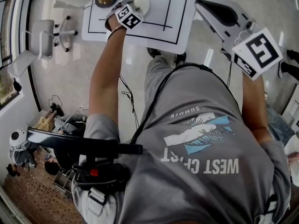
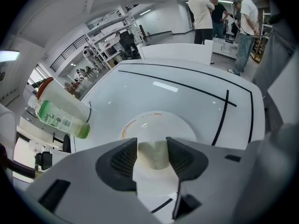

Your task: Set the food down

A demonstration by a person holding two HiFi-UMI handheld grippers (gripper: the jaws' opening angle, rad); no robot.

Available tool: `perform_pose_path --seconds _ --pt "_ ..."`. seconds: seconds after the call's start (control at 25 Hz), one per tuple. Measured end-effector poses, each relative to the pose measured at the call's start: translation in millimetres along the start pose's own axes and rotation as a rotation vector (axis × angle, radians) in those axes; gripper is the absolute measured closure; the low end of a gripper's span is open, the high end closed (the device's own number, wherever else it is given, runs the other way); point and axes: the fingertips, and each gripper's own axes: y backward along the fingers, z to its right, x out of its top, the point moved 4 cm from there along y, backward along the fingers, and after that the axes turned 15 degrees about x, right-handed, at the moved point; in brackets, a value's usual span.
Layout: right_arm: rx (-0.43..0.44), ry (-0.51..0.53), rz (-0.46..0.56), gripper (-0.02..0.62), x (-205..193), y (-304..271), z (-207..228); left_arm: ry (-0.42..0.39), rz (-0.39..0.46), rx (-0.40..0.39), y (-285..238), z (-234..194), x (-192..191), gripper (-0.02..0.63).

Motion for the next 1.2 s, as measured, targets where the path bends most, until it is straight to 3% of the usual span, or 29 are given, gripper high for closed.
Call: perform_pose_path --seconds 0.44,0.64,0.92,1.2 --pt "-0.008 -0.005 0.009 0.586 -5.7 14.8 -2.1 0.071 0.003 -0.013 21.8 -1.3 4.2 0.405" --pt "-0.008 -0.005 0.019 0.586 -7.2 21.0 -6.0 0.203 0.06 0.02 44.7 -13.5 14.8 0.405" --pt "0.017 0.014 0.045 0.586 -0.9 26.5 -18.3 0.41 0.248 0.127 117.9 -47.4 45.4 0.41" --pt "0.07 0.042 0.094 0.588 9.3 22.1 -31.1 0.578 0.521 0.258 233.7 -81.3 73.7 0.597"
